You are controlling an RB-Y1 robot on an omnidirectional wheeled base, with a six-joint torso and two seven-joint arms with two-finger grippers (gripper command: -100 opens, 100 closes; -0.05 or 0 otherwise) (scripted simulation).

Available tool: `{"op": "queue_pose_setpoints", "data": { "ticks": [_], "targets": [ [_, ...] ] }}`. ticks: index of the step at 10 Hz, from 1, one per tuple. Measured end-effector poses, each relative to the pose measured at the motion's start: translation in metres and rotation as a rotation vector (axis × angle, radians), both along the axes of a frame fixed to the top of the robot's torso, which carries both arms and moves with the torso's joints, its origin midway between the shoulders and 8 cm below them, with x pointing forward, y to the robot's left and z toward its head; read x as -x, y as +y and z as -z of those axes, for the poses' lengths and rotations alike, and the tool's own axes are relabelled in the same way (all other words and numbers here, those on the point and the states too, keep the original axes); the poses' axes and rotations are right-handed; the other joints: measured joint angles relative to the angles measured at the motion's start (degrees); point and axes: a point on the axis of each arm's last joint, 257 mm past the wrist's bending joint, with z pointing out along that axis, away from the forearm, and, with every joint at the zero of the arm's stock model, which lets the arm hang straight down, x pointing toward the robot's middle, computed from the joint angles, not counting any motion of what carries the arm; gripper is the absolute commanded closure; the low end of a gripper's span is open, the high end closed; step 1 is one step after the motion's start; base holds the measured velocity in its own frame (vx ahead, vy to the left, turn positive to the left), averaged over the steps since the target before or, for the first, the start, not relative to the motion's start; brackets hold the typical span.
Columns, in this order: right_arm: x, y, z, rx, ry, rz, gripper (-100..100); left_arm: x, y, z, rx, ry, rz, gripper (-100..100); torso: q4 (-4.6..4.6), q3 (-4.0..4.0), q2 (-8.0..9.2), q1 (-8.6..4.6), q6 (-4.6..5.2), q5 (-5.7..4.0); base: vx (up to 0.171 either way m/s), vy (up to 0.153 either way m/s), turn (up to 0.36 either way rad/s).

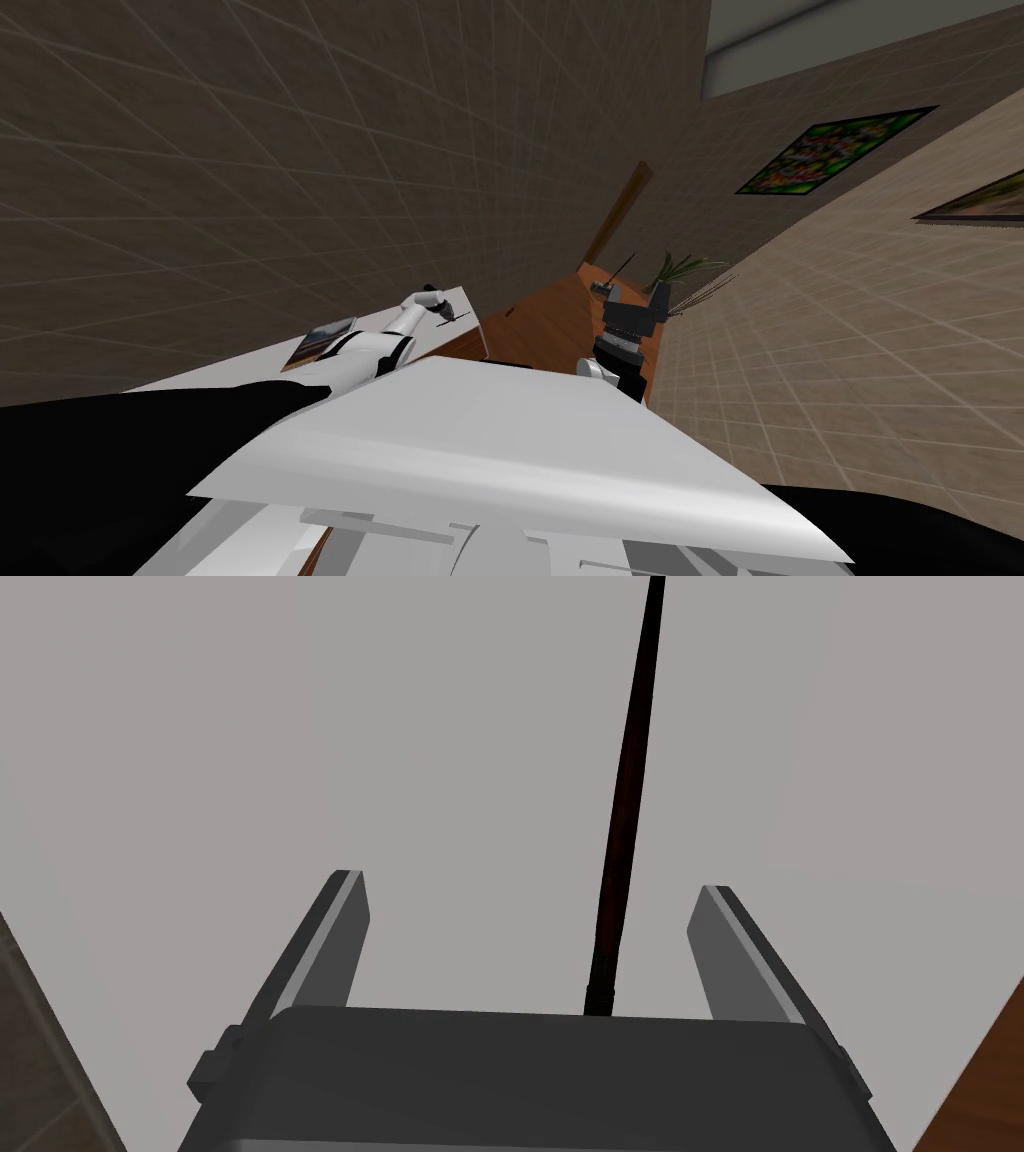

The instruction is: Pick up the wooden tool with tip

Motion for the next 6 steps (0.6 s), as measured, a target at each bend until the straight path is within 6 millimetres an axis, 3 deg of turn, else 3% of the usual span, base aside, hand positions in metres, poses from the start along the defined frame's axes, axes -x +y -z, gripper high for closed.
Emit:
{"op": "queue_pose_setpoints", "data": {
  "ticks": [6],
  "targets": [
    [0.0, 0.0, 0.0, 0.0, 0.0, 0.0, 0, 0.043, 0.001, 0.011, 0.056, 0.176, -0.037, -100, 0.0, 0.0, -0.01, 0.03, -0.01, 0.01, 0.021, 0.022, -0.018]
  ]
}}
